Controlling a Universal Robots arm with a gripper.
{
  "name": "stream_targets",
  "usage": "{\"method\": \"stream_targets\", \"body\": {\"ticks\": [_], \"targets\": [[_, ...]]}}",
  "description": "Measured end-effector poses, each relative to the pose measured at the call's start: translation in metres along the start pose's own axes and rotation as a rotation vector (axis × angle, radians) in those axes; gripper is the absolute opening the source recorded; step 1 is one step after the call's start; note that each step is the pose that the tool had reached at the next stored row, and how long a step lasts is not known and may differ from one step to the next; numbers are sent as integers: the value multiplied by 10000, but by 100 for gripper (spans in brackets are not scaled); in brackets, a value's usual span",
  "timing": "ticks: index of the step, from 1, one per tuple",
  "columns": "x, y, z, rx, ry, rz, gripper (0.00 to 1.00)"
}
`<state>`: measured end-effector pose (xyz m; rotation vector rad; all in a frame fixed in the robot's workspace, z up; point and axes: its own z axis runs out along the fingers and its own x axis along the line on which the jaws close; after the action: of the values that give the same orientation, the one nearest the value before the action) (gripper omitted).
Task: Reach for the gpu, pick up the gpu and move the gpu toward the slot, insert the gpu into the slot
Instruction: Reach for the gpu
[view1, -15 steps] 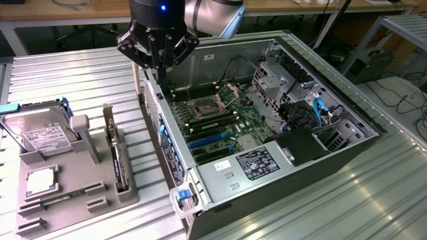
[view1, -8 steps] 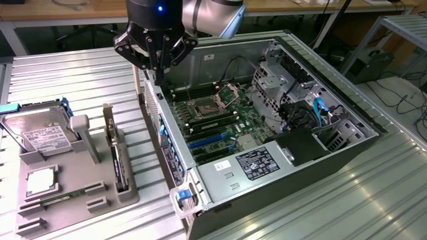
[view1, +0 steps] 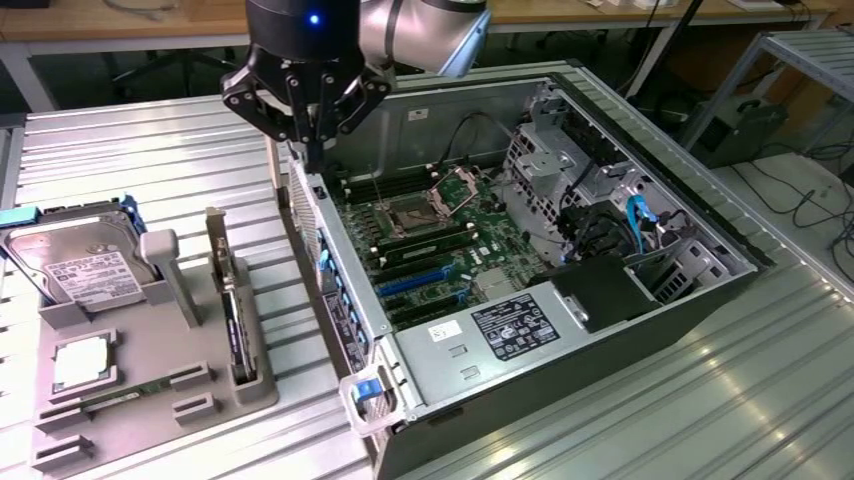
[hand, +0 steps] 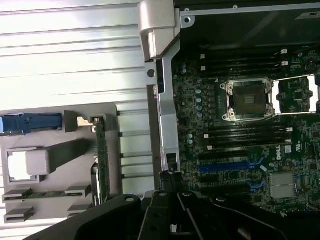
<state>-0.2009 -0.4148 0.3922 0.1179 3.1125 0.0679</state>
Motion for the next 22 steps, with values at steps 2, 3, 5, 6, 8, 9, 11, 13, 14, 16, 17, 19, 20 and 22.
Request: {"method": "stream_targets", "body": {"ticks": [2, 3, 5, 6, 8, 9, 11, 13, 14, 16, 17, 19, 20, 22], "targets": [[12, -7, 0, 0, 0, 0, 11], [17, -10, 0, 0, 0, 1, 11], [29, -16, 0, 0, 0, 0, 11], [35, -19, 0, -1, 0, 0, 11], [45, -25, -1, 0, 0, -1, 11], [52, -29, -1, 0, 0, 0, 11], [63, -36, -1, 0, 0, 0, 11], [75, -45, -2, 0, 0, -1, 11], [83, -49, -2, 0, -1, 0, 11], [94, -55, -2, -1, -1, 0, 11], [99, -59, -2, 0, 0, 0, 11], [109, -65, -2, -1, 0, 0, 11], [114, -68, -2, -1, -1, 0, 11], [125, -74, -3, 0, 0, 0, 11]]}}
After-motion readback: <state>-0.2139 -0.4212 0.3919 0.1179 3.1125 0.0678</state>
